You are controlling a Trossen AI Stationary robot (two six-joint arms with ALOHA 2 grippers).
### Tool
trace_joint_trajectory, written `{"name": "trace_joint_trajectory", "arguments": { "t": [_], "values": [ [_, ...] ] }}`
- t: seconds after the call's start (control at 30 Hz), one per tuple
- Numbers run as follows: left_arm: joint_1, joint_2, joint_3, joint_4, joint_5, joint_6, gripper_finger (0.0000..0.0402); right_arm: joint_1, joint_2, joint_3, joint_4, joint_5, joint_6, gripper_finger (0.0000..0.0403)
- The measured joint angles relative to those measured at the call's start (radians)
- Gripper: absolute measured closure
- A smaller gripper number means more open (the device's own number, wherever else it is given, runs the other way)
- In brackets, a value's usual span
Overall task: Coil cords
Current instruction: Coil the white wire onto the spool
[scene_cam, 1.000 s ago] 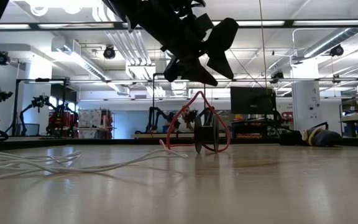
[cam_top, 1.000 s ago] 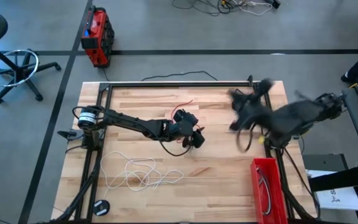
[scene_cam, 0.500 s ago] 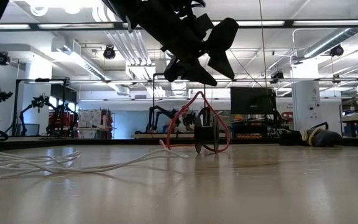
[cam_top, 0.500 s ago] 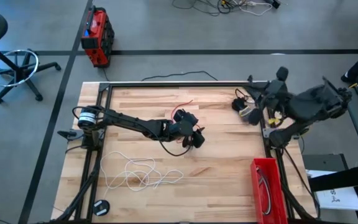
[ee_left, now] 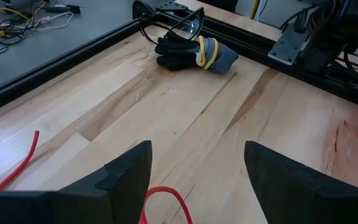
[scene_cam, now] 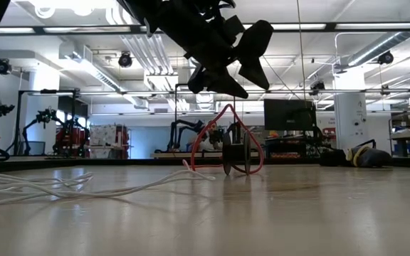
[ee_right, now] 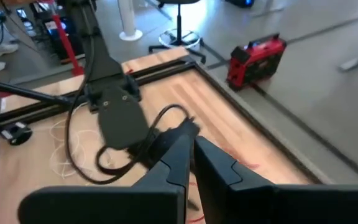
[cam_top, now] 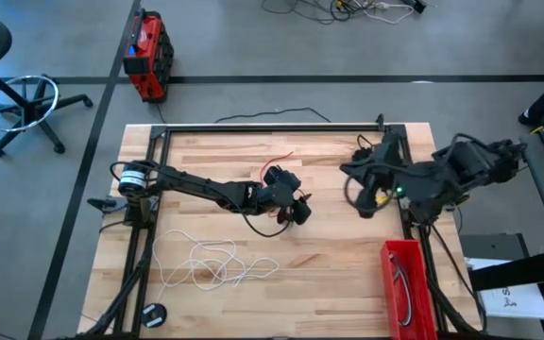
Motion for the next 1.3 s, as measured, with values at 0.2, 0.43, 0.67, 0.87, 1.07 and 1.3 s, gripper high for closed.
{"name": "trace_joint_trajectory", "arguments": {
  "t": [0.2, 0.43, 0.67, 0.87, 1.07, 1.3],
  "values": [
    [0.0, 0.0, 0.0, 0.0, 0.0, 0.0, 0.0165, 0.02, 0.1, -0.002, 0.047, -0.061, 0.083, 0.0387],
    [0.0, 0.0, 0.0, 0.006, 0.0, 0.0, 0.0181, 0.056, 0.281, 0.004, 0.187, -0.381, 0.057, 0.0387],
    [0.0, 0.0, -0.001, 0.053, 0.0, -0.003, 0.0192, 0.054, 0.436, 0.006, 0.355, -0.752, 0.196, 0.0387],
    [-0.002, -0.025, -0.003, 0.011, 0.077, 0.181, 0.0196, 0.075, 0.569, 0.007, 0.535, -1.059, 0.238, 0.0387],
    [-0.1, -0.237, -0.135, -0.049, -0.323, 0.369, 0.0201, 0.088, 0.653, 0.006, 0.541, -1.015, 0.283, 0.0387],
    [-0.257, -0.665, -0.409, -0.205, -0.344, 0.361, 0.0207, 0.135, 0.676, 0.006, 0.499, -0.652, 0.137, 0.0387]
  ]
}}
